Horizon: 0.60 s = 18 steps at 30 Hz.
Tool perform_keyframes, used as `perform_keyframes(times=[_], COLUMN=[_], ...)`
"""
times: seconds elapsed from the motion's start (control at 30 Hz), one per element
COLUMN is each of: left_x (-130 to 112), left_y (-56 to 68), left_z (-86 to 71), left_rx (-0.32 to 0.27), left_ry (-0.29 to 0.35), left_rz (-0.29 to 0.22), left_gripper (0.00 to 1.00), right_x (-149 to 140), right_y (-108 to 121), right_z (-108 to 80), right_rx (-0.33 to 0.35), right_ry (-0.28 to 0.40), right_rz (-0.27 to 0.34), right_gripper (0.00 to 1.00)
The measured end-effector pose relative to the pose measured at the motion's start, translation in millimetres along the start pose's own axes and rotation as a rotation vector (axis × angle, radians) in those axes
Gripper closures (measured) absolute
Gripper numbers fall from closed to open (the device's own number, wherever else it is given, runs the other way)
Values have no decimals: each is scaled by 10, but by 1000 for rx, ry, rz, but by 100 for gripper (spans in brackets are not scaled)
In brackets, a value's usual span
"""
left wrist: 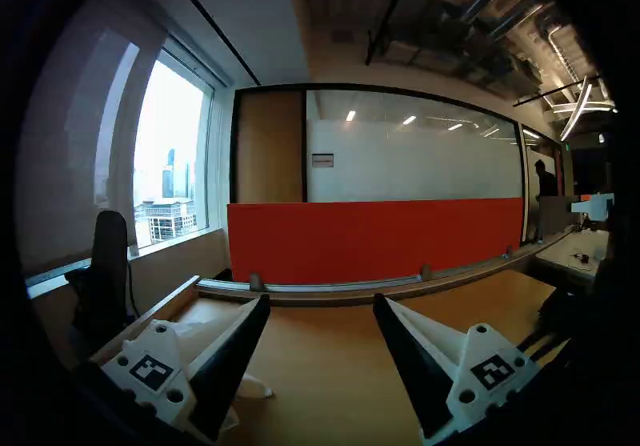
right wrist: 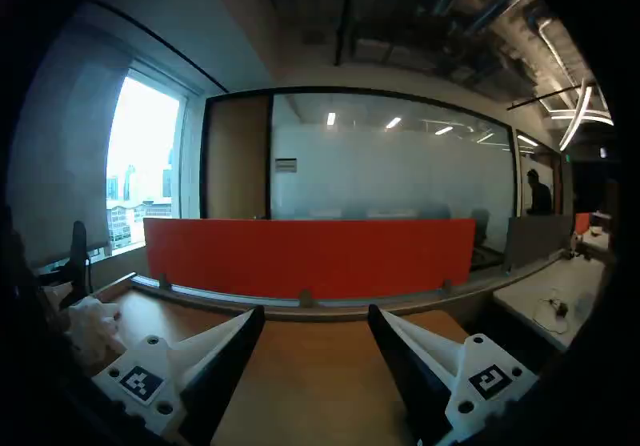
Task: Fold towel
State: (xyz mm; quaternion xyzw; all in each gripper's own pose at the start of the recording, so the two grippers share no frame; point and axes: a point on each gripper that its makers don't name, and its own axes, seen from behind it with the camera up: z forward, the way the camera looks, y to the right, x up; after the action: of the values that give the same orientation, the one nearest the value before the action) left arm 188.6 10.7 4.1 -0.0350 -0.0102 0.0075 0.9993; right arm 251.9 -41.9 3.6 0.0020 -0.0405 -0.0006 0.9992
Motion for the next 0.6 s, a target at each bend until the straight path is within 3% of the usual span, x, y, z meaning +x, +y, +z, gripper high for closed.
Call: perform_keyframes(times=[0.6], left_x=[-616], left_y=[-130], left_z=[11], left_rx=[29], left_ry=[36], left_rz=[43], left_gripper=[5], right_x=[-46], right_y=[-120], right_z=[44], right_rx=[-19], right_ry=[13], right_rz=[-12], right_gripper=[0])
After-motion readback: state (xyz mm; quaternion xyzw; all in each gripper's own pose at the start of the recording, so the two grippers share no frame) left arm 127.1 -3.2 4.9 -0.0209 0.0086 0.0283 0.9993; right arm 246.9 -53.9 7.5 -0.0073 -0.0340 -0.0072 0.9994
